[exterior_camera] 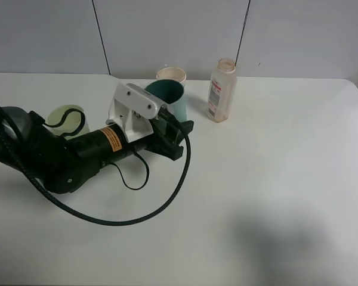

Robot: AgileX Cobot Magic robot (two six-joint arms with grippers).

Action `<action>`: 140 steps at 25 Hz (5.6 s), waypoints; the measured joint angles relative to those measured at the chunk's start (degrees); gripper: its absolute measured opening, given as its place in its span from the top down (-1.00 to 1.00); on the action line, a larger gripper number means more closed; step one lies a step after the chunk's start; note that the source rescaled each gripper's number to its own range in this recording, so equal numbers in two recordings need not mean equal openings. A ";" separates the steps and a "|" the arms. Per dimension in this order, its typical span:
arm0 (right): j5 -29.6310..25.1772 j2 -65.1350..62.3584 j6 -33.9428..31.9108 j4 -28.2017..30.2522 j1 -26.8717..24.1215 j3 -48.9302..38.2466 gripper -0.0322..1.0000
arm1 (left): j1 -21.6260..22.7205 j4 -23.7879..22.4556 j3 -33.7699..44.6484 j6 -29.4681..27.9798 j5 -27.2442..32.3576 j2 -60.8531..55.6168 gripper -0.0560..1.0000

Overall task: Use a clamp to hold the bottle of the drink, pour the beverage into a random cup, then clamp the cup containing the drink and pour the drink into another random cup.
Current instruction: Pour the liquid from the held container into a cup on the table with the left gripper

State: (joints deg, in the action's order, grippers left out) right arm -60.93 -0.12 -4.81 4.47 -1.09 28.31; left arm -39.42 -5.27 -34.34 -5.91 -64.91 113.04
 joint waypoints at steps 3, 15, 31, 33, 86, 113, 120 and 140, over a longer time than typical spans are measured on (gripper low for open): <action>0.00 0.00 0.00 0.00 0.00 0.00 -1.00 | 1.42 0.01 0.89 0.00 1.50 -2.21 0.89; 0.00 0.00 0.00 0.00 0.00 0.00 -1.00 | 9.56 -5.15 1.30 -0.19 11.64 -10.53 0.89; 0.00 0.00 0.00 0.00 0.00 0.00 -1.00 | 22.83 -17.66 1.37 -0.61 16.12 -16.19 0.89; 0.00 0.00 0.00 0.00 0.00 0.00 -1.00 | 24.52 -18.91 1.37 -0.78 16.07 -16.25 0.89; 0.00 0.00 0.00 0.00 0.00 0.00 -1.00 | 62.12 -49.08 1.32 -2.38 13.43 -18.56 0.89; 0.00 0.00 0.00 0.00 0.00 0.00 -1.00 | 61.87 -51.15 1.32 11.91 13.50 -17.34 0.89; 0.00 0.00 0.00 0.00 0.00 0.00 -1.00 | 58.65 -49.64 1.27 12.78 13.48 -15.09 0.89; 0.00 0.00 0.00 0.00 0.00 0.00 -1.00 | 57.40 -47.72 1.27 22.61 13.53 -14.09 0.89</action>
State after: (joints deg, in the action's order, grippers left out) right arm -60.93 -0.12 -4.81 4.47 -1.09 28.31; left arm 17.98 -52.99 -33.08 16.70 -51.37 98.95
